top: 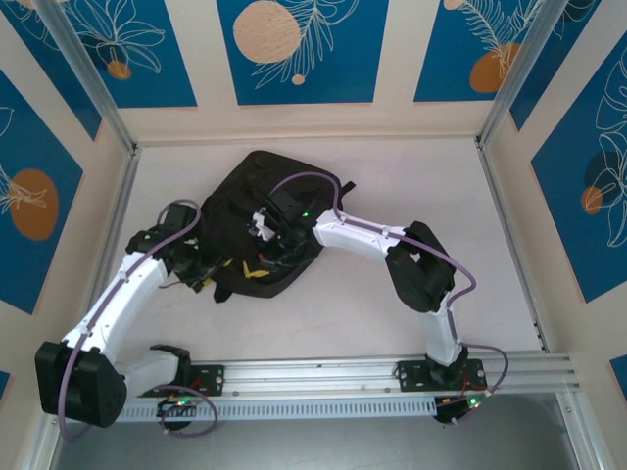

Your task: Pack books, pencil case, and school supplies into a backpack

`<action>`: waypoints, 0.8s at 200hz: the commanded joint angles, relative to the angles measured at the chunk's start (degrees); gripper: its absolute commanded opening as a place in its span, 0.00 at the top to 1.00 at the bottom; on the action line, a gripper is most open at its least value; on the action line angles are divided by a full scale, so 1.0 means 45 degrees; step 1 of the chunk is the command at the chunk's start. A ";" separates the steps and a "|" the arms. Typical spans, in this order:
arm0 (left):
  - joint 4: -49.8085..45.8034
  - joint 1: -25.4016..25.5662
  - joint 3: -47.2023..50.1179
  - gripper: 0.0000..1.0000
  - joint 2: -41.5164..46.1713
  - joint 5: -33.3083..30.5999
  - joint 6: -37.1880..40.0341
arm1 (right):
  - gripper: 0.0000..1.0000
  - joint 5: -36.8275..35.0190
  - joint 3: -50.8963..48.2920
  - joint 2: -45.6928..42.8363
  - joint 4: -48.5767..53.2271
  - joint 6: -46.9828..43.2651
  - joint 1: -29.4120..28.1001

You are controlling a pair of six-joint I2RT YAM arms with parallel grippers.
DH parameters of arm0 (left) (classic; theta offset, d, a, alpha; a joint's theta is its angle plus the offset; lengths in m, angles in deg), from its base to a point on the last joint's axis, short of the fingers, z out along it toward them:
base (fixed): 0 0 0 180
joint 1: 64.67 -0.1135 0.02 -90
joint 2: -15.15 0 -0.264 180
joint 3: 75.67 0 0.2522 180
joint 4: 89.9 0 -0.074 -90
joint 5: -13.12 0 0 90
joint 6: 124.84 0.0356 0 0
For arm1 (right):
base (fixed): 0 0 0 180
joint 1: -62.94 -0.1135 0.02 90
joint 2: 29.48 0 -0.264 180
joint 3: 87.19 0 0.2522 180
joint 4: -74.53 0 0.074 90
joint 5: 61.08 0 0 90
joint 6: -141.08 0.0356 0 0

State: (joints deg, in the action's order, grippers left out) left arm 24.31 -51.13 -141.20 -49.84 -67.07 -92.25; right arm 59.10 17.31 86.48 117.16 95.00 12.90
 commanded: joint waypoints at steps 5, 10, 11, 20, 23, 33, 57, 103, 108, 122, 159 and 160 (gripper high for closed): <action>0.0392 0.0412 0.0471 0.42 -0.0108 0.0326 -0.0651 | 1.00 0.0084 -0.0246 -0.0476 0.0061 -0.0012 -0.0071; 0.0459 0.0464 0.0551 0.43 -0.0127 0.0303 -0.0674 | 1.00 0.0109 -0.0274 -0.0469 0.0070 -0.0046 -0.0085; 0.0474 0.0466 0.0559 0.44 -0.0127 0.0293 -0.0677 | 1.00 0.0110 -0.0268 -0.0463 0.0080 -0.0050 -0.0097; 0.0582 0.0491 0.0708 0.47 -0.0185 0.0318 -0.0694 | 1.00 0.0102 -0.0274 -0.0475 0.0183 -0.0119 -0.0105; 0.0617 0.0478 0.0753 0.49 -0.0203 0.0338 -0.0665 | 1.00 0.0117 -0.0281 -0.0474 0.0224 -0.0145 -0.0119; 0.0765 0.0487 0.0885 0.54 -0.0263 0.0315 -0.0622 | 1.00 0.0063 -0.0278 -0.0506 0.0347 -0.0227 -0.0110; 0.0947 0.0488 0.1175 0.73 -0.0322 0.0037 -0.0481 | 1.00 0.0060 -0.0416 -0.0659 0.0478 -0.0375 -0.0110; 0.1094 0.0487 0.1290 1.00 -0.0264 -0.0277 -0.0185 | 1.00 0.0186 -0.0496 -0.0843 0.1358 -0.1085 -0.0295; 0.1076 0.0487 0.1261 1.00 -0.0264 -0.0329 -0.0141 | 1.00 0.0160 -0.0462 -0.0847 0.1508 -0.1204 -0.0339; 0.1036 0.0488 0.1178 1.00 -0.0284 -0.0485 -0.0022 | 1.00 0.0113 -0.0476 -0.0918 0.1886 -0.1512 -0.0449; 0.0923 0.0487 0.0905 1.00 -0.0439 -0.0658 0.0292 | 1.00 0.0058 -0.0970 -0.1271 0.2273 -0.1994 -0.0540; 0.0921 0.0487 0.0902 1.00 -0.0440 -0.0666 0.0294 | 1.00 0.0046 -0.1006 -0.1284 0.2275 -0.2000 -0.0540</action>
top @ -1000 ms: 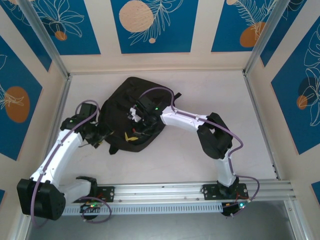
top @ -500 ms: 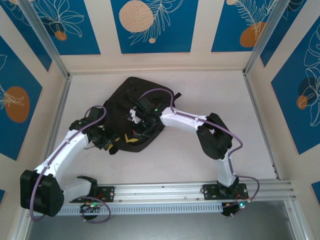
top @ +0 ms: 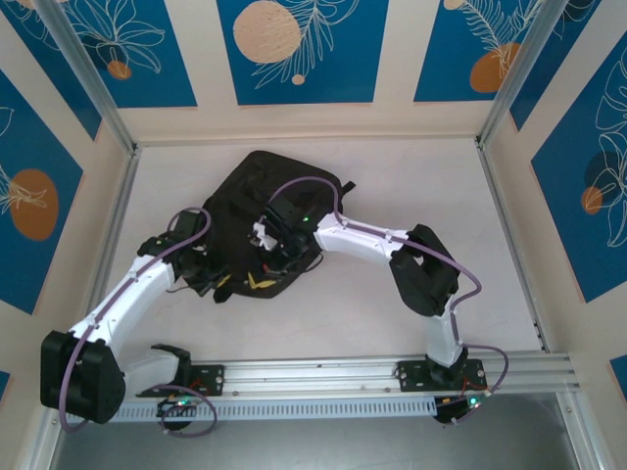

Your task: Pack books, pencil case, and school supplies into a backpack

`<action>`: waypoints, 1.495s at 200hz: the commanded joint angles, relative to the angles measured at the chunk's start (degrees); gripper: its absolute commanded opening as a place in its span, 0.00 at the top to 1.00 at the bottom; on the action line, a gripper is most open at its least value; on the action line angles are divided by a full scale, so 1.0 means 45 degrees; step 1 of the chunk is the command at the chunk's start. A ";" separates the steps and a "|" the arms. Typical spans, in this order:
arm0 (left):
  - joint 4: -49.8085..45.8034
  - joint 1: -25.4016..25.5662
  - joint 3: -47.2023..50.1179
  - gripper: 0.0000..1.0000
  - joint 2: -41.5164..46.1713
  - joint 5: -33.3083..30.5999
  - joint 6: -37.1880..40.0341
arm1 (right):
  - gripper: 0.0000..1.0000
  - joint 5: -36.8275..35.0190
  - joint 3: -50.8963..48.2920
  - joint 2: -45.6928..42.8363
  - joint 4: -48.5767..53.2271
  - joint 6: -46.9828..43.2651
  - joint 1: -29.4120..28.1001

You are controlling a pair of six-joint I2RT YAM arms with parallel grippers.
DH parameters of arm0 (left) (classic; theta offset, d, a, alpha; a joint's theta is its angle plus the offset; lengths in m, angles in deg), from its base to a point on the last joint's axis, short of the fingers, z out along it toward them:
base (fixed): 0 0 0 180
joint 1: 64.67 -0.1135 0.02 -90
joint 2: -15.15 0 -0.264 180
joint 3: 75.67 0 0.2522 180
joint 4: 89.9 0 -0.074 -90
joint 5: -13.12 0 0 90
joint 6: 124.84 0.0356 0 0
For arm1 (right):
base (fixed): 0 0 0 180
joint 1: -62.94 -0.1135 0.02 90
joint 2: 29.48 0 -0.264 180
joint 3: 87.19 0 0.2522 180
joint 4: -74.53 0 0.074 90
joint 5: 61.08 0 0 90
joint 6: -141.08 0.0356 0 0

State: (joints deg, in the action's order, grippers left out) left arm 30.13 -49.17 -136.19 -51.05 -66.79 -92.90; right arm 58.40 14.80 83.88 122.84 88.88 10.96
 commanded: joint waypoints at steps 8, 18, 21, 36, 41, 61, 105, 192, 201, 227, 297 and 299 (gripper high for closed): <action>-0.0393 0.0053 -0.0250 1.00 -0.0190 -0.0765 0.0506 | 1.00 0.0136 -0.0617 -0.0805 0.1033 -0.0689 -0.0060; -0.0413 0.0050 -0.0265 1.00 -0.0188 -0.0757 0.0539 | 1.00 0.0076 -0.0854 -0.0954 0.1016 -0.0732 0.0016; -0.0428 0.0043 -0.0262 1.00 -0.0192 -0.0764 0.0564 | 1.00 0.0072 -0.0929 -0.0985 0.1000 -0.0743 0.0047; -0.0491 0.0030 -0.0273 1.00 -0.0138 -0.0836 0.0589 | 1.00 0.0020 -0.1341 -0.1216 0.0884 -0.0743 0.0216; -0.0510 0.0030 -0.0269 1.00 -0.0124 -0.0850 0.0594 | 1.00 -0.0005 -0.1477 -0.1279 0.0845 -0.0725 0.0286; -0.0569 0.0040 -0.0272 1.00 -0.0015 -0.0912 0.0657 | 1.00 -0.0121 -0.1901 -0.1550 0.0727 -0.0723 0.0504; -0.0648 0.0033 -0.0263 1.00 0.0100 -0.1014 0.0774 | 1.00 -0.0311 -0.2697 -0.2054 0.0423 -0.0667 0.1088; -0.1174 0.0030 -0.0848 1.00 0.0172 -0.1449 0.1692 | 1.00 -0.0456 -0.3421 -0.2513 -0.0108 -0.0451 0.1761; -0.1127 0.0030 -0.0789 1.00 0.0253 -0.1403 0.1692 | 1.00 -0.0435 -0.3487 -0.2546 -0.0203 -0.0414 0.1832; -0.1160 0.0031 -0.0804 1.00 0.0267 -0.1559 0.1964 | 1.00 -0.0359 -0.3365 -0.2564 -0.0183 -0.0698 0.1656; -0.1868 0.0011 -0.1345 1.00 0.0667 -0.2739 0.3022 | 1.00 -0.0394 -0.3766 -0.2877 -0.0221 -0.0575 0.2002; -0.1876 0.0011 -0.1346 1.00 0.0667 -0.2747 0.3055 | 1.00 -0.0406 -0.3766 -0.2875 -0.0207 -0.0585 0.2002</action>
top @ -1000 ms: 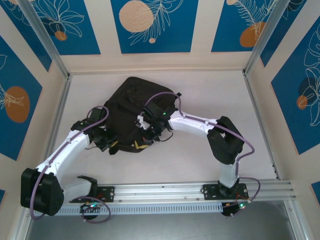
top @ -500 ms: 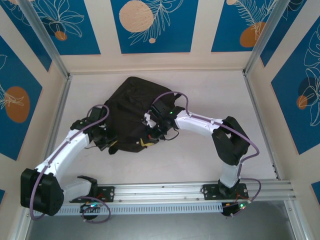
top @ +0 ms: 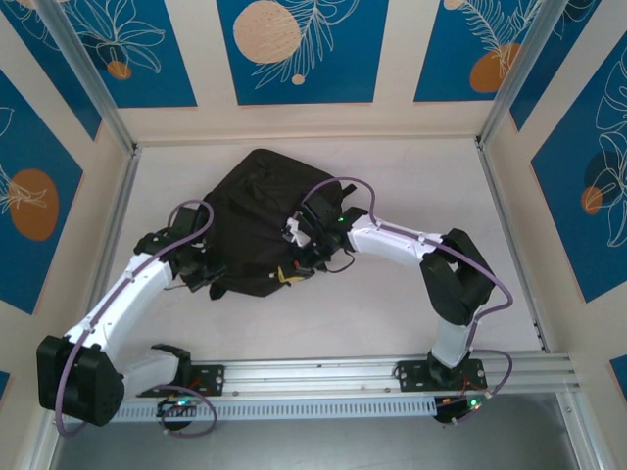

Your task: Pack books, pencil case, and school supplies into a backpack

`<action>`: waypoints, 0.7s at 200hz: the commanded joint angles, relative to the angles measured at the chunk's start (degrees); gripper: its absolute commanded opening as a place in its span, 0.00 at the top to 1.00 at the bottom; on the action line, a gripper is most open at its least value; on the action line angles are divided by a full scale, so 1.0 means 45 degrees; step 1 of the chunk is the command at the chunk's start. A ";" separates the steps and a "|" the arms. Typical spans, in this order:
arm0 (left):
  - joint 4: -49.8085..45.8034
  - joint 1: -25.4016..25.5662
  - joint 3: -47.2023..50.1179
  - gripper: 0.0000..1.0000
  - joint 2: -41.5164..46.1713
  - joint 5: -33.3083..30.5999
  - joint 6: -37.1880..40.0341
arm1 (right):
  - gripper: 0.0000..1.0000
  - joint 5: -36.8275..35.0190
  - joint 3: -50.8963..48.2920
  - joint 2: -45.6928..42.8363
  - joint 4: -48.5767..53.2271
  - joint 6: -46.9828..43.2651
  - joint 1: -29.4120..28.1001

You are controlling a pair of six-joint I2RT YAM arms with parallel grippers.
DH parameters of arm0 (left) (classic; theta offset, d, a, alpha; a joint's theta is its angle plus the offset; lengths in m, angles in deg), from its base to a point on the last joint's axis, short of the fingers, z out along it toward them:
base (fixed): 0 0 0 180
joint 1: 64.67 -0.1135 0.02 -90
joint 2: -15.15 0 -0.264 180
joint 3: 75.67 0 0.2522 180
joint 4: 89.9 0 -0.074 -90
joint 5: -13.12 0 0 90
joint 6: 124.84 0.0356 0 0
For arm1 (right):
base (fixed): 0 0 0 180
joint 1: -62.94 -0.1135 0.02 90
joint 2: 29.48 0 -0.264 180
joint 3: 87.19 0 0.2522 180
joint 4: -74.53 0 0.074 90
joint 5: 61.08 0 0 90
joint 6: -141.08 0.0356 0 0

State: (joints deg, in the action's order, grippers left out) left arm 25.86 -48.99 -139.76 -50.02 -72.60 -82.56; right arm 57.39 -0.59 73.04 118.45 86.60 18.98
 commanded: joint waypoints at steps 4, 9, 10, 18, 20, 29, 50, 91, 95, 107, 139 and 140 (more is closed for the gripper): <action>-0.0942 -0.0043 -0.0573 1.00 0.0438 -0.1472 0.0794 | 1.00 -0.0193 -0.0346 -0.0446 0.0798 -0.0101 0.0236; -0.0967 -0.0036 -0.0610 1.00 0.0438 -0.1476 0.0836 | 1.00 -0.0224 -0.0346 -0.0450 0.0828 -0.0131 0.0246; -0.0968 -0.0042 -0.0622 1.00 0.0429 -0.1486 0.0838 | 1.00 -0.0228 -0.0346 -0.0444 0.0833 -0.0136 0.0262; -0.1008 -0.0069 -0.0685 1.00 0.0401 -0.1453 0.0941 | 1.00 -0.0268 -0.0383 -0.0457 0.0839 -0.0142 0.0326; -0.1009 -0.0063 -0.0700 1.00 0.0385 -0.1442 0.0958 | 1.00 -0.0271 -0.0385 -0.0448 0.0829 -0.0132 0.0339; -0.1026 -0.0086 -0.0758 1.00 0.0352 -0.1418 0.1086 | 1.00 -0.0342 -0.0382 -0.0415 0.0802 -0.0103 0.0391; -0.1048 -0.0163 -0.0879 1.00 0.0245 -0.1478 0.1332 | 1.00 -0.0331 -0.0404 -0.0362 0.0512 0.0148 0.0426; -0.1349 -0.0578 -0.1369 0.92 -0.0068 -0.1926 0.2322 | 1.00 -0.0235 -0.0412 -0.0117 0.0205 0.0336 0.0395; -0.1359 -0.0639 -0.1389 0.92 -0.0079 -0.2034 0.2357 | 1.00 -0.0203 -0.0451 -0.0096 0.0111 0.0421 0.0385; -0.1409 -0.0811 -0.1452 0.92 -0.0089 -0.2237 0.2280 | 1.00 -0.0050 -0.0576 -0.0011 -0.0361 0.0764 0.0342; -0.0659 -0.0886 -0.0916 0.66 0.0101 -0.0081 0.1411 | 1.00 0.0738 -0.0719 0.0473 -0.1972 0.2115 -0.0018; -0.0609 -0.0877 -0.0872 0.65 0.0123 0.0042 0.1370 | 1.00 0.0751 -0.0718 0.0496 -0.2012 0.2159 -0.0026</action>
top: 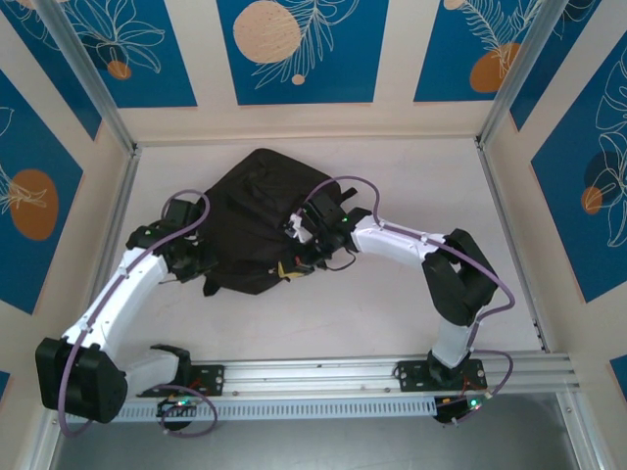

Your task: Pack books, pencil case, and school supplies into a backpack

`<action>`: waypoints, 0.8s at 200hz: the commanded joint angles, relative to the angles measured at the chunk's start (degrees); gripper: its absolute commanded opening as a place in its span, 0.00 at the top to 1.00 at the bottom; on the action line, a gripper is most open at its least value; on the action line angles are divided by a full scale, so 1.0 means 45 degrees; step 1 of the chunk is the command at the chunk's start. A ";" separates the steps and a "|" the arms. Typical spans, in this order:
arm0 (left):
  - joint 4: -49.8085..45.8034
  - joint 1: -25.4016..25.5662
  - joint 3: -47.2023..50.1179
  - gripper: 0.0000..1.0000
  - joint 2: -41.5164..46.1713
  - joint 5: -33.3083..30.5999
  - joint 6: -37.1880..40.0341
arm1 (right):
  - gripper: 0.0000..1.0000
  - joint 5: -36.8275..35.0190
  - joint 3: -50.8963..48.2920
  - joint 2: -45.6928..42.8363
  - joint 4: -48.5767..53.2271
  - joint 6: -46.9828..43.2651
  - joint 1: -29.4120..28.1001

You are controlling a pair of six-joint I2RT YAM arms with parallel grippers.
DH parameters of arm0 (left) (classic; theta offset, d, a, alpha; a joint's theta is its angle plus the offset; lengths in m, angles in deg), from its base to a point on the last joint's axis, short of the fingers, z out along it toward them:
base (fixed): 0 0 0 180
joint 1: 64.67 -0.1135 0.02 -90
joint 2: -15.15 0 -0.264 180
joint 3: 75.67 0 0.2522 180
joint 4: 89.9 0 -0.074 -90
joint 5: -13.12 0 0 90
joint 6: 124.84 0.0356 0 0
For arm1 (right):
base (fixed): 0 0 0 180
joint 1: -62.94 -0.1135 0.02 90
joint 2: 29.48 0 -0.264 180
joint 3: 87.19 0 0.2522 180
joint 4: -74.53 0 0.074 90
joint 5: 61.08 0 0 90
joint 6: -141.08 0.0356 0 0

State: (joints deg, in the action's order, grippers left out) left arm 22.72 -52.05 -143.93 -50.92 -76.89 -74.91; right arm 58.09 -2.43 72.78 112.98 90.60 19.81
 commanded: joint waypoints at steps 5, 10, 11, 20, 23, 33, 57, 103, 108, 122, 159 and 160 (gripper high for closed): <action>0.0303 -0.0173 0.0235 0.59 0.0389 0.1520 -0.0617 | 1.00 0.0657 -0.0266 0.0636 -0.0983 0.1428 -0.0283; 0.0464 -0.0168 0.0445 0.53 0.0455 0.1962 -0.0970 | 1.00 0.0715 -0.0204 0.0715 -0.1095 0.1530 -0.0371; 0.0497 -0.0148 0.0487 0.52 0.0468 0.2047 -0.1052 | 1.00 0.0720 -0.0198 0.0724 -0.1103 0.1539 -0.0383; 0.0657 -0.0097 0.0794 0.44 0.0568 0.2700 -0.1659 | 1.00 0.0726 0.0031 0.0862 -0.1051 0.1552 -0.0498; 0.0702 -0.0067 0.0889 0.42 0.0612 0.2884 -0.1856 | 1.00 0.0716 0.0111 0.0913 -0.1011 0.1534 -0.0525; 0.0750 0.0115 0.1104 0.37 0.0776 0.3264 -0.2468 | 1.00 0.0622 0.0279 0.0997 -0.0880 0.1485 -0.0589; -0.0274 0.0463 0.1278 0.29 0.1405 0.2819 -0.4094 | 1.00 0.0513 0.0297 0.0950 -0.0858 0.1509 -0.0610; 0.0039 0.0799 0.2032 0.26 0.2204 0.2447 -0.6602 | 1.00 0.0512 0.0066 0.0777 -0.1013 0.1549 -0.0610; 0.0121 0.0837 0.2050 0.26 0.2084 0.2460 -0.6705 | 1.00 0.0513 0.0045 0.0749 -0.1013 0.1530 -0.0610; 0.0469 0.0962 0.2138 0.27 0.1622 0.2575 -0.6897 | 1.00 0.0516 -0.0036 0.0641 -0.1033 0.1519 -0.0610; 0.1843 0.1489 0.2442 0.30 0.0394 0.2391 -0.7148 | 1.00 0.0579 -0.0259 0.0461 -0.1070 0.1410 -0.0639; 0.1870 0.1520 0.2442 0.30 0.0370 0.2378 -0.7158 | 1.00 0.0584 -0.0275 0.0460 -0.1061 0.1401 -0.0634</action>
State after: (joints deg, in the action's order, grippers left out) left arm 26.91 -46.96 -134.34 -46.68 -65.52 -103.63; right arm 59.38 -2.64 76.62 108.57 96.96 17.52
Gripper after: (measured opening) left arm 0.714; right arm 0.060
